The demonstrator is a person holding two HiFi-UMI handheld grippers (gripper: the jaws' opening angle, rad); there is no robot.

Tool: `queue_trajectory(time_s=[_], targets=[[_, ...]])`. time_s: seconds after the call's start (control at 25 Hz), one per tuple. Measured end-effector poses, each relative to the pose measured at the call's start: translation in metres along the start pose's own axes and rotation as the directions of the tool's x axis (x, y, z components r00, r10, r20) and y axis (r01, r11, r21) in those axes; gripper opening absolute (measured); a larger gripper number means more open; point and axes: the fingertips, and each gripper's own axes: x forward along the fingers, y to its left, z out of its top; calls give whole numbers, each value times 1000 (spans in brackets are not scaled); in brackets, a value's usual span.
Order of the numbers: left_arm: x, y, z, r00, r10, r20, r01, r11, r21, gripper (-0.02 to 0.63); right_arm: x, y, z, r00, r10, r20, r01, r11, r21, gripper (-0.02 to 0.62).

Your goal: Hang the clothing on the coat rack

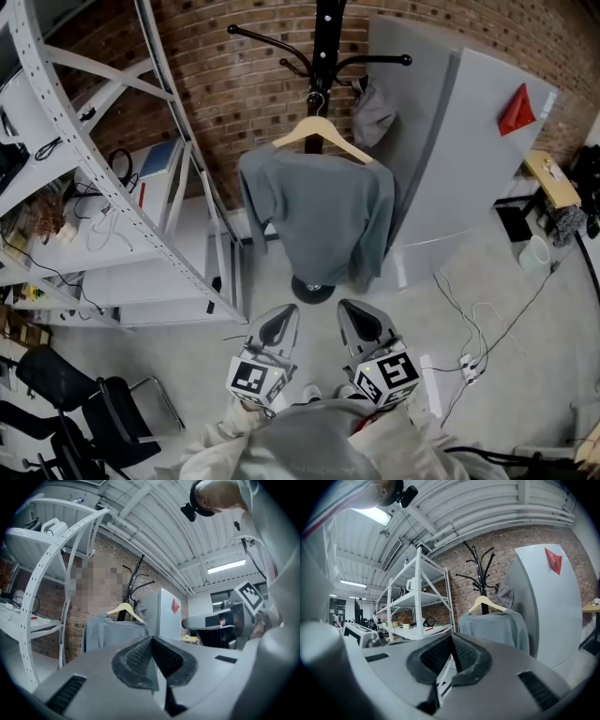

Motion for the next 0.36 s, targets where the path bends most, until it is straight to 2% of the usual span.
queue_trajectory(time_s=[0.36], targets=[[29, -25, -9, 1000, 0, 1, 0, 1000, 0, 8, -13, -31, 9, 1000, 17, 5, -17, 1000, 4, 25]])
